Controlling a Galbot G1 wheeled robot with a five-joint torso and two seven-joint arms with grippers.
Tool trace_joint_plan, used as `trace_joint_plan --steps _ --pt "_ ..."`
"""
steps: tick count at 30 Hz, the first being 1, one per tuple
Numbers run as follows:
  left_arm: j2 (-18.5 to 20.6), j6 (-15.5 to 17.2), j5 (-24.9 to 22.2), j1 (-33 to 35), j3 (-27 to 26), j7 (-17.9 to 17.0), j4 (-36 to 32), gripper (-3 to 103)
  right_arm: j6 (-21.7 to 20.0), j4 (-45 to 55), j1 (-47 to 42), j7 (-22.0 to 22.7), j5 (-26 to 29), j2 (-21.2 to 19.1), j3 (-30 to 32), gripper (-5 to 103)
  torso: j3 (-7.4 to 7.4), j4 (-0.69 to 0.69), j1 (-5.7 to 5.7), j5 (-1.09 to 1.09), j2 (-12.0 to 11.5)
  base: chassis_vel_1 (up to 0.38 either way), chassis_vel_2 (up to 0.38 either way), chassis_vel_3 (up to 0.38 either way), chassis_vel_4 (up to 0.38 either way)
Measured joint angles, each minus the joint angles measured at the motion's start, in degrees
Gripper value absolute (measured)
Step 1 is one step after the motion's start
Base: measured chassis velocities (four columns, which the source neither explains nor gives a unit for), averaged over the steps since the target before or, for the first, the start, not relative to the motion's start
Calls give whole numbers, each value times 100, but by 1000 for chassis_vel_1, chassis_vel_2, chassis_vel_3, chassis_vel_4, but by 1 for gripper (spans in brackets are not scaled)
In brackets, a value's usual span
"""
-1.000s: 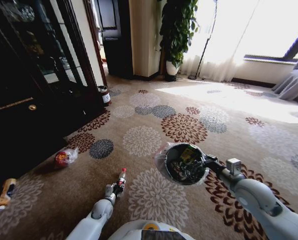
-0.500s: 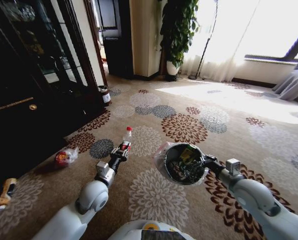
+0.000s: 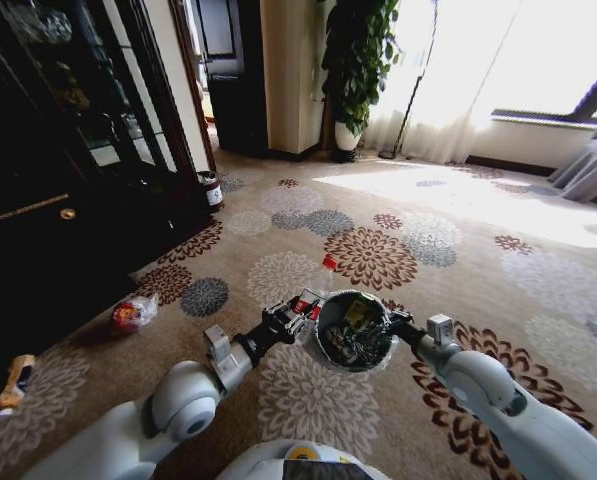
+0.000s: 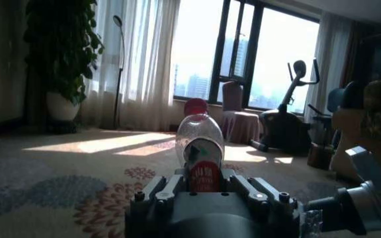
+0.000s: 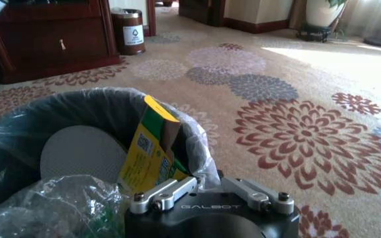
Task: Pick up the trash from the ground and place it into the trash bin.
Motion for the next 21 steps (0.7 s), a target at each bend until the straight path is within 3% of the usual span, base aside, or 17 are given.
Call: trace_joint_plan --steps 7,9,13,18,21 --pt "-289 -78 -9 -786 699 58 569 26 3 41 -31 -23 130 -49 -29 1 0 7 0 -3 0 0 0 0 0" --pt "-394 -77 13 -1018 1151 12 606 26 34 73 153 184 379 -70 -333 1 0 5 0 -2 0 0 0 0 0" --pt "-416 -64 121 -1028 1506 21 473 26 129 0 378 411 537 -71 -738 1 0 8 0 -1 0 0 0 0 0" --pt "-363 -167 270 -924 1575 167 590 26 150 -113 477 383 601 -72 -834 1 -1 7 0 -2 0 0 0 0 0" --pt "-415 -391 477 -955 1568 265 1004 26 109 -48 457 290 783 -73 -774 1 -1 7 0 -3 0 0 0 0 0"
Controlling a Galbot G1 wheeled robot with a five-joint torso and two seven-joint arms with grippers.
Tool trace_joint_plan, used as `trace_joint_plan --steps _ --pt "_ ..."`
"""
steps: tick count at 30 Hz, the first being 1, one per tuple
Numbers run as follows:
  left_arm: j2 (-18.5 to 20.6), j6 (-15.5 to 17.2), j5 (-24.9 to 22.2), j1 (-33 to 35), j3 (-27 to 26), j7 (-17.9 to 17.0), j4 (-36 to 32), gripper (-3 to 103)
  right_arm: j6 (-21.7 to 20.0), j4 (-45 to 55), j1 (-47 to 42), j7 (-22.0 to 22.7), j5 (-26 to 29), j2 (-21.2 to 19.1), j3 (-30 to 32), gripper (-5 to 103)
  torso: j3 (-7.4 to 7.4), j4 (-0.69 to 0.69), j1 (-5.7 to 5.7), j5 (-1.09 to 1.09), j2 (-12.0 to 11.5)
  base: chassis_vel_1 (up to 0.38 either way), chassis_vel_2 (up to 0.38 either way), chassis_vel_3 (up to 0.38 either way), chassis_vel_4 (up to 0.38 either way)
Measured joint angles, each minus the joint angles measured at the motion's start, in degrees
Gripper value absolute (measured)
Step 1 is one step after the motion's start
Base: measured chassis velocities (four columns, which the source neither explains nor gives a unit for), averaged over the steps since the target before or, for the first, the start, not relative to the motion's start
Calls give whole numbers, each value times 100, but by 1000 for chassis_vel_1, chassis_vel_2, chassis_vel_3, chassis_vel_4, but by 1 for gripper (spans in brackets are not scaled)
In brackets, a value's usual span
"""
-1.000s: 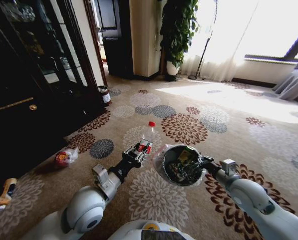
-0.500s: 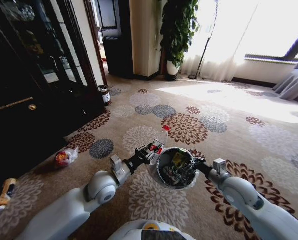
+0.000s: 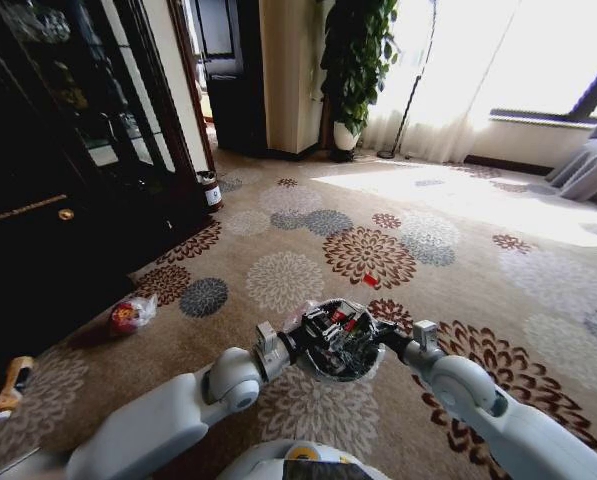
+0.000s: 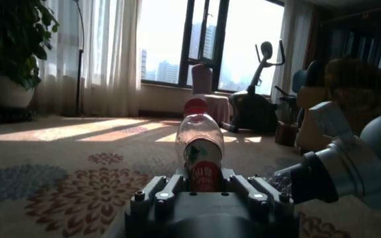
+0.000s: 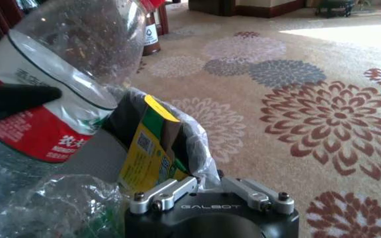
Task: Pick up the trash from the ground and place it into the trash bin.
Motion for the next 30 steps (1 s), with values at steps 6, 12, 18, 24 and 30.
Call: trace_joint_plan --steps 6,12,18,24,30 --pt "-55 -164 92 -126 10 184 264 34 -19 111 -81 -214 92 -43 124 1 0 -1 0 1 0 0 0 0 0" --pt "-93 -270 110 -131 69 304 318 56 -42 197 -137 -382 199 -105 238 1 0 -1 0 2 0 0 0 0 0" --pt "-45 -267 160 -40 78 424 192 78 -49 212 -143 -474 225 -118 251 1 0 0 0 0 1 0 0 0 0" --pt "95 -156 128 120 -132 442 -108 98 -48 161 -145 -518 209 -118 277 1 0 0 0 1 1 0 0 0 0" --pt "115 -99 -248 288 -856 294 -278 100 -42 93 -163 -543 189 -154 384 1 0 -1 0 0 1 0 0 0 0"
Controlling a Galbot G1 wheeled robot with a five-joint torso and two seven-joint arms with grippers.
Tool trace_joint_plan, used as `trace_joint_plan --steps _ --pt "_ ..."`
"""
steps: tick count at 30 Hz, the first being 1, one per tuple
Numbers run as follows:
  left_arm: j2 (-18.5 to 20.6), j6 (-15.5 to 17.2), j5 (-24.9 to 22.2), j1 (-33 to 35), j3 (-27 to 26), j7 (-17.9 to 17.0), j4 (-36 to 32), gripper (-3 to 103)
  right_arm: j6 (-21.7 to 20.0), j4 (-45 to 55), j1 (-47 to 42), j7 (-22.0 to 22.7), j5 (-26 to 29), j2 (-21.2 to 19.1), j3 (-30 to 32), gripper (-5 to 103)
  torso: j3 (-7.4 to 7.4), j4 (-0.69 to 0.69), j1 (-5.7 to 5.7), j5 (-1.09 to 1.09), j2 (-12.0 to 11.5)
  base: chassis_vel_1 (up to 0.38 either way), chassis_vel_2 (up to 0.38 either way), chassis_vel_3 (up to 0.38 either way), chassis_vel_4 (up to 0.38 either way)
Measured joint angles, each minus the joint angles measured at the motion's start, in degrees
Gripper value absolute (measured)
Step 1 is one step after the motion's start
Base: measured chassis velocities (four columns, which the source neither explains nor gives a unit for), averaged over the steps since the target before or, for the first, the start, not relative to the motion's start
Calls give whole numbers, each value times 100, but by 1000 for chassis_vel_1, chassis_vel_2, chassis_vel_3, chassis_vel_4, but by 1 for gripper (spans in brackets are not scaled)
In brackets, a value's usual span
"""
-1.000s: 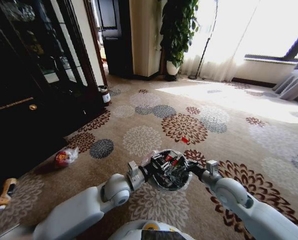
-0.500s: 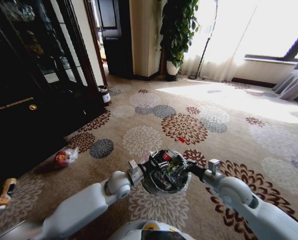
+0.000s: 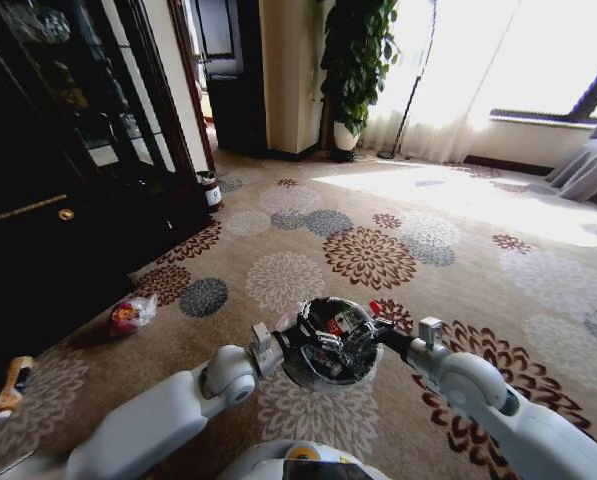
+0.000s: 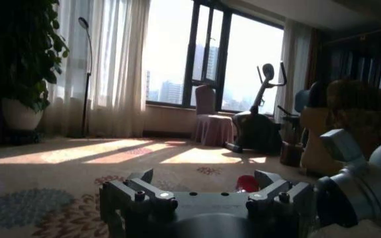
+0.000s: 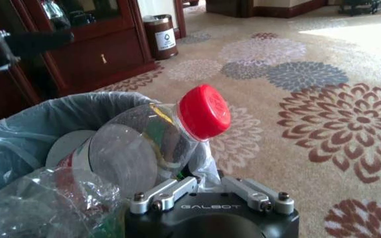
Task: Pick up the trash from the ground and place it into the trash bin.
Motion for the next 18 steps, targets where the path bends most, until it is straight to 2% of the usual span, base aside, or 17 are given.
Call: trace_joint_plan --steps 1,2,5,6,7,8,9,10,12,13,16,17,18 --pt "-32 -3 -220 109 -420 -46 -31 100 13 -25 0 0 -8 -17 32 1 0 -1 0 1 0 0 0 0 0" --pt "-32 -3 -220 109 -420 -46 -31 100 13 -25 0 0 -8 -17 32 1 0 -1 0 1 0 0 0 0 0" --pt "-120 -41 -511 485 -1360 -253 -31 100 23 -24 4 83 -21 -79 123 1 0 1 0 0 0 0 0 0 0" --pt "-120 -41 -511 485 -1360 -253 -31 100 23 -24 4 83 -21 -79 123 1 0 1 0 0 0 0 0 0 0" --pt "-196 -9 -543 594 -1625 -636 58 100 -25 101 -119 354 30 -111 329 1 0 6 0 4 0 0 0 0 0" --pt "-234 23 -558 608 -1701 -774 106 100 -62 151 -176 470 69 -120 410 1 0 5 0 0 0 0 0 0 0" --pt "-234 23 -558 608 -1701 -774 106 100 -62 151 -176 470 69 -120 410 1 0 5 0 0 0 0 0 0 0" --pt "-295 148 -543 651 -1836 -1175 243 100 -218 326 -306 931 324 -184 644 1 0 -6 0 -4 0 0 0 0 0" --pt "-332 346 -343 1021 -2140 -1552 255 100 -548 354 -105 1614 861 -352 623 1 0 -10 0 -1 0 0 0 0 0" --pt "-332 346 -343 1021 -2140 -1552 255 100 -548 354 -105 1614 861 -352 623 1 0 -10 0 -1 0 0 0 0 0" --pt "-624 623 -39 2014 -2963 -1769 34 100 -1029 203 760 1834 1544 -626 92 1 0 5 0 3 0 0 0 0 0" --pt "-624 623 -39 2014 -2963 -1769 34 100 -1029 203 760 1834 1544 -626 92 1 0 5 0 3 0 0 0 0 0" --pt "-779 668 15 2258 -3185 -1770 -14 100 -1102 173 947 1846 1696 -685 -69 1 0 7 0 0 0 0 0 0 0"
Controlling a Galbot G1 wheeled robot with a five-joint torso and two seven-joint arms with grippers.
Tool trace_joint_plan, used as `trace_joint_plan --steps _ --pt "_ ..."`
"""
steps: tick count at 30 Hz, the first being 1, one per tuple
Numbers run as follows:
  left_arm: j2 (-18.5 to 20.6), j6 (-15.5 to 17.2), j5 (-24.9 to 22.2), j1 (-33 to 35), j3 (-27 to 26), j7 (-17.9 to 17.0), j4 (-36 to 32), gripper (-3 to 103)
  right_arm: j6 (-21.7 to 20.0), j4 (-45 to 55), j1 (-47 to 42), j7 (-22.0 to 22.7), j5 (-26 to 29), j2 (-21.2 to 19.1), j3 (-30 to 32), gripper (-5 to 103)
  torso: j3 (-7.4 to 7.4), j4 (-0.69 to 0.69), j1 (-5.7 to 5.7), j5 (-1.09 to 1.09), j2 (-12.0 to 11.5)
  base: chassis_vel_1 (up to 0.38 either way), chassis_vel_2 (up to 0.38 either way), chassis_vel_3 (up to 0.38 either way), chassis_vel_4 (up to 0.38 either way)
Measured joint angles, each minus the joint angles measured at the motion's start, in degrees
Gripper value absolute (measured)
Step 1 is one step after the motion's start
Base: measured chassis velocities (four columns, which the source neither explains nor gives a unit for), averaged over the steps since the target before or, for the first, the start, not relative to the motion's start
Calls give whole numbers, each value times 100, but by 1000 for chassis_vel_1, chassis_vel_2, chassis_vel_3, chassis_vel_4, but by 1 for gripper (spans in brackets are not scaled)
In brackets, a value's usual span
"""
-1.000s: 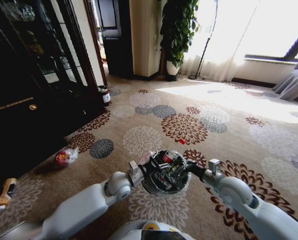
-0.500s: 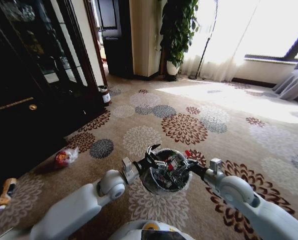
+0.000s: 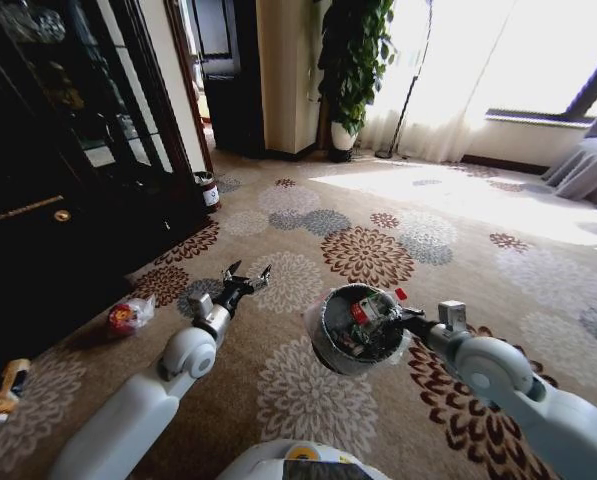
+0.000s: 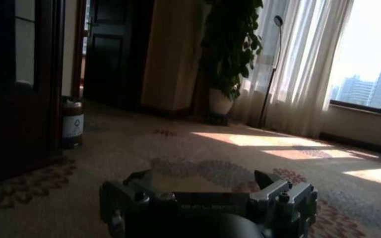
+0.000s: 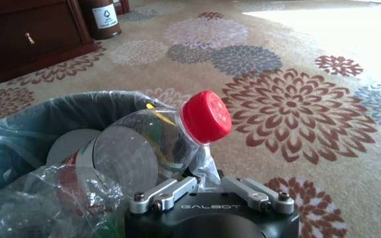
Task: Pick up the trash from the ground and place it into the trash bin.
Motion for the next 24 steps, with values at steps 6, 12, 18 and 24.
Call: trace_joint_plan --steps 6,12,18,24 --pt "-837 55 45 1018 -1215 270 -204 100 -259 -289 575 -84 415 -56 -380 1 0 -9 0 -1 0 0 0 0 0" --pt "-1193 101 94 1525 -1637 138 -390 100 -147 -265 500 -630 -224 30 -350 1 0 -5 0 -1 0 0 0 0 0" --pt "-1389 108 390 1991 -1715 91 -561 100 218 -275 410 -1260 -1426 366 -559 1 0 -6 0 1 0 0 0 0 0" --pt "-1491 3 561 2091 -1654 84 -475 100 350 -333 407 -1365 -1688 524 -668 1 0 -6 0 0 0 0 0 0 0"
